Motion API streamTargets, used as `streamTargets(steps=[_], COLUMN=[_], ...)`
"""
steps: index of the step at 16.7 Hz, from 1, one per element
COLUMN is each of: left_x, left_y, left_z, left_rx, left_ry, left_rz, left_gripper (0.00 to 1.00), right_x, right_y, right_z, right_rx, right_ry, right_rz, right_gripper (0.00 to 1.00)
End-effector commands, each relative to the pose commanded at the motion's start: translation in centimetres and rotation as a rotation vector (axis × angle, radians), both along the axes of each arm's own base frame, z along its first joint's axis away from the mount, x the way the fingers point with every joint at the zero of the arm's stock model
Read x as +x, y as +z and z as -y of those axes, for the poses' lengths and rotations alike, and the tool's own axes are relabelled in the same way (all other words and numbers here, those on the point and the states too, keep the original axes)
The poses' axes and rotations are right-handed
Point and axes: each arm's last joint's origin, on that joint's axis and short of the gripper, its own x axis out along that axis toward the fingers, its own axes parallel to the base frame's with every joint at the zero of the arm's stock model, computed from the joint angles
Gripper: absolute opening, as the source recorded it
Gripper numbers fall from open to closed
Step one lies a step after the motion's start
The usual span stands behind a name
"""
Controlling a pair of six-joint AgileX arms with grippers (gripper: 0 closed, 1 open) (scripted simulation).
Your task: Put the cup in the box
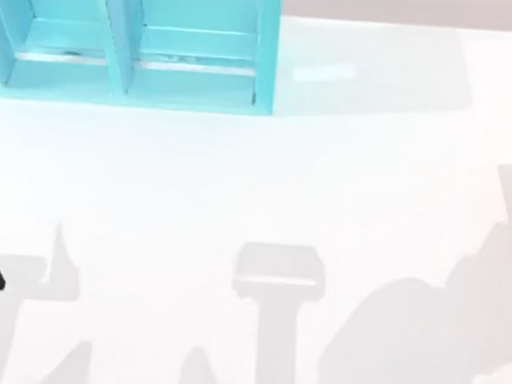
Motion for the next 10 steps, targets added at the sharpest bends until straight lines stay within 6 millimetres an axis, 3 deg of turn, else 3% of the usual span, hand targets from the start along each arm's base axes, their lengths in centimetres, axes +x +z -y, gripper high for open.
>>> streamTargets(steps=[6, 10], left_x=[0.0, 0.0], left_y=[0.0, 0.0], left_z=[0.0, 0.0], left_rx=[0.000, 0.000], left_ry=[0.000, 0.000], left_rz=[0.000, 0.000], left_gripper=[1.00, 1.00], right_x=[0.2, 0.2], right_y=[-0.3, -2.5], right_z=[-0.2, -0.4], right_rx=[-0.003, -0.002], right_ry=[0.002, 0.001], right_rz=[0.003, 0.002], right_gripper=[0.00, 0.00])
